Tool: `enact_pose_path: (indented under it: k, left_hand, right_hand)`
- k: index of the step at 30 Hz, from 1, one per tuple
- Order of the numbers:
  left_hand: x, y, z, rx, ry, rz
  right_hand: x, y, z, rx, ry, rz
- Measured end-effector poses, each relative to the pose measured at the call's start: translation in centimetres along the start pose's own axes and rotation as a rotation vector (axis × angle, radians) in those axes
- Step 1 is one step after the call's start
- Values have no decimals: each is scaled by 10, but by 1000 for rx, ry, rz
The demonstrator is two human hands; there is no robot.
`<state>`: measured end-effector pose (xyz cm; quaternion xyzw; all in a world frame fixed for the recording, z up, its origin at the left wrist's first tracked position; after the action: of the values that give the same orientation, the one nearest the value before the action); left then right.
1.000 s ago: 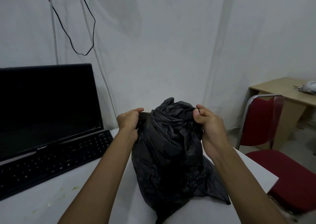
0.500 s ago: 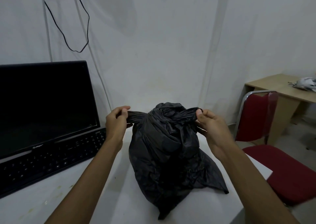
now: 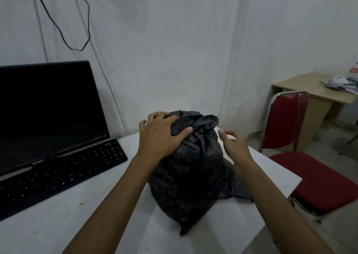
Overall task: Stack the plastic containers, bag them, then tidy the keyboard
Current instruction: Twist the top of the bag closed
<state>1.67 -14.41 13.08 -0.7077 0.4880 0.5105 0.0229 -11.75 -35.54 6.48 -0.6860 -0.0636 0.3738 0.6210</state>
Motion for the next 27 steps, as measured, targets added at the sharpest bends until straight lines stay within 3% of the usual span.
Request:
enact_pose_path:
  k: [2,5,9,14,16,18,21,25,27]
  left_hand:
    - [2,5,-2,33,-3,-9]
    - [5,8,-3,27,23,75]
    - [12,11,-5,17,26,92]
    - [24,18,-6,29,-53,6]
    - [25,21,-6,7,-104,3]
    - [27,25,-5,-22,-172,34]
    - [26,31,-2,-64,-243,236]
    - [17,37,1,-90,-251,776]
    - [9,21,4,-121,-71,853]
  right_hand:
    - [2,41,-3,116,-4,275]
    - [2,83,-3,212,-76,465]
    - [-2,81,7,266,-301,187]
    - [-24,23,13,28,-66,-45]
    - [-25,-11,22,-33,-97,-154]
    - [-19,-36,32,-55,-250,-192]
    - [-4,-53,37,-123,-439,-85]
    - [12,-49,22,-152,-198,-91]
    - [15,-47,20,-142,-154,-103]
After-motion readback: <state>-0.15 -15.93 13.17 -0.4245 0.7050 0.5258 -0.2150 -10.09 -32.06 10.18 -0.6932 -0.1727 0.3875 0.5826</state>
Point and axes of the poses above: each hand's wrist, its own z-axis away from the middle knuckle, its own x-axis out of the palm, y = z × x, the point moved 5 cm from there along -z, towards the middle knuckle, and after that the axes turned 14 degrees about z, right-handed, at the moved point
